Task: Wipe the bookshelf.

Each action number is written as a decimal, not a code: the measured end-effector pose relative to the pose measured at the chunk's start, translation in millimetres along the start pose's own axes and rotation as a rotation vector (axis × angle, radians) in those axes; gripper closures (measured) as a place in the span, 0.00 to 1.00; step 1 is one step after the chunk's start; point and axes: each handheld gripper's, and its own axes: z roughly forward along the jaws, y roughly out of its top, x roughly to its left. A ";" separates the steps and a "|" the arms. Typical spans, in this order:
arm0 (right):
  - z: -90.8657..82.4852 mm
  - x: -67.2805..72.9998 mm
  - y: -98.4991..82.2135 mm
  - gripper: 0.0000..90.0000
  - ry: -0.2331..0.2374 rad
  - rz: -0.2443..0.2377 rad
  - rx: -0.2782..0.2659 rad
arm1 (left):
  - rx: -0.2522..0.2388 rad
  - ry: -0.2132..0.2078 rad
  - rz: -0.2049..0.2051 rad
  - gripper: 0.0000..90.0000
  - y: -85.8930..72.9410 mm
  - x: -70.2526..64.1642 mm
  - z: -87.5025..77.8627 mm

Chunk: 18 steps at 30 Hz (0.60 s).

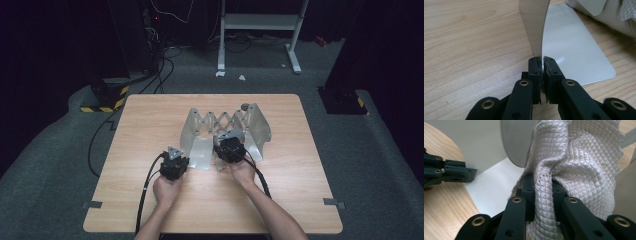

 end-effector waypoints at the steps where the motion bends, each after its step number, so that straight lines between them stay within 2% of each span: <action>1: 1.1 -0.5 -0.3 0.88 0.000 0.003 0.002 | 0.000 -0.002 -0.003 0.94 0.0 0.1 0.0; 11: 18.0 -7.0 -4.5 0.88 -0.007 0.030 0.046 | 0.000 -0.001 -0.002 0.94 0.0 0.2 0.0; 18: 31.8 -12.6 -1.0 0.88 -0.025 0.038 0.090 | 0.000 0.000 -0.002 0.94 0.0 0.2 -0.1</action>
